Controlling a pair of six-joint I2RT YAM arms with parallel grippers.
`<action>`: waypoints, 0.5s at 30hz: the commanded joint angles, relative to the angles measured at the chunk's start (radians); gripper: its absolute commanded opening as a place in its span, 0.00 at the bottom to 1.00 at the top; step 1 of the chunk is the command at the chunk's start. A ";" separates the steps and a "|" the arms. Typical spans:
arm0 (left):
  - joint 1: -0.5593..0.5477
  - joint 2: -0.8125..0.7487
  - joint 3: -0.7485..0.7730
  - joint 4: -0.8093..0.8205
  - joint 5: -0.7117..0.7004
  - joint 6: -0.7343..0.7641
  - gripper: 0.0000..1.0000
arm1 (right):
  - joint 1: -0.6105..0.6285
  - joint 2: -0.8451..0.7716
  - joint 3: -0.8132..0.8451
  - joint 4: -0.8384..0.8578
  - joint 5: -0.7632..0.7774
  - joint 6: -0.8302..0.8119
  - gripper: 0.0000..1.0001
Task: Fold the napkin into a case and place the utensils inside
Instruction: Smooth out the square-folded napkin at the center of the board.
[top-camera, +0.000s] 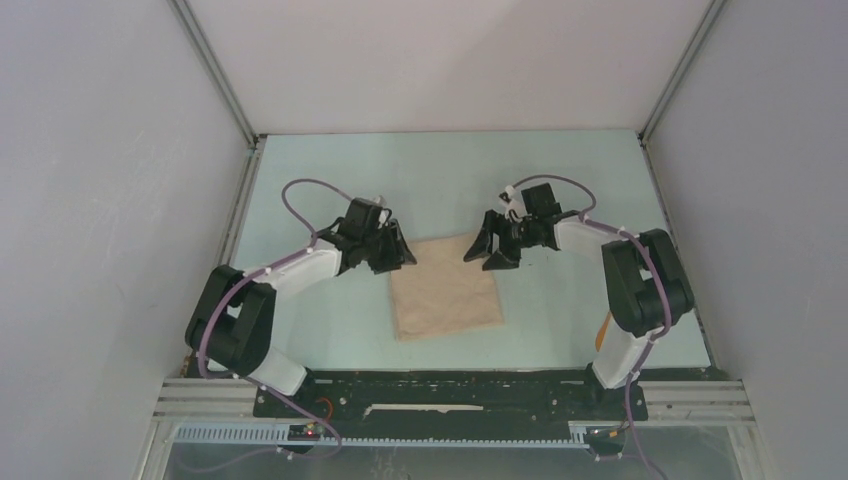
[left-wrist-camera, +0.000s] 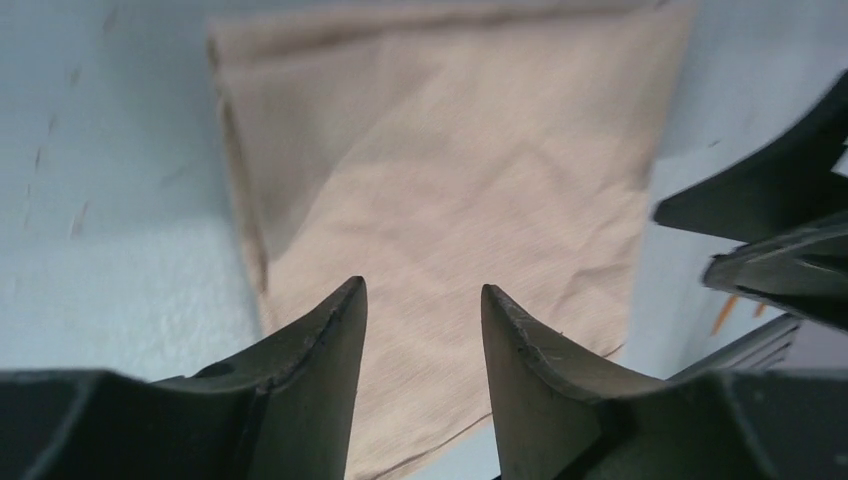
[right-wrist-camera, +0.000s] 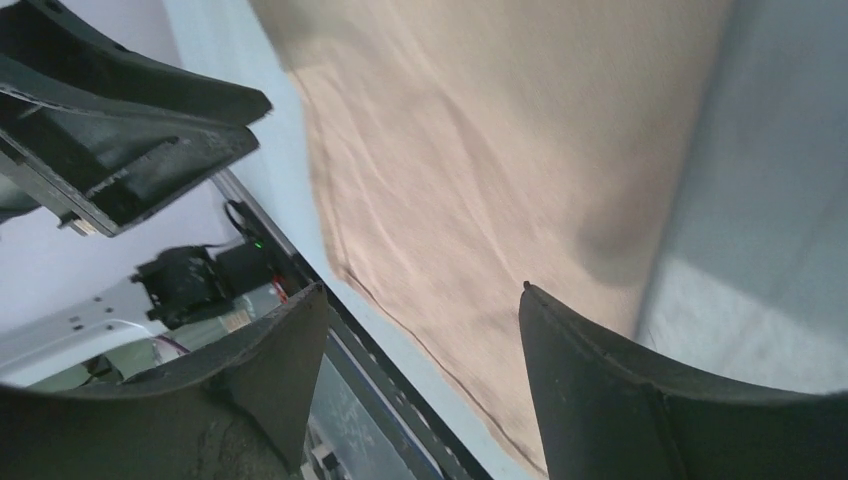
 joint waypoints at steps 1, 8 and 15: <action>0.050 0.081 0.097 0.067 0.066 -0.043 0.51 | -0.002 0.113 0.144 0.122 -0.087 0.086 0.77; 0.130 0.199 0.077 0.103 -0.004 -0.050 0.50 | -0.051 0.268 0.243 0.127 -0.023 0.067 0.77; 0.152 0.162 0.096 0.071 -0.049 0.000 0.52 | -0.071 0.271 0.330 -0.056 0.144 -0.047 0.76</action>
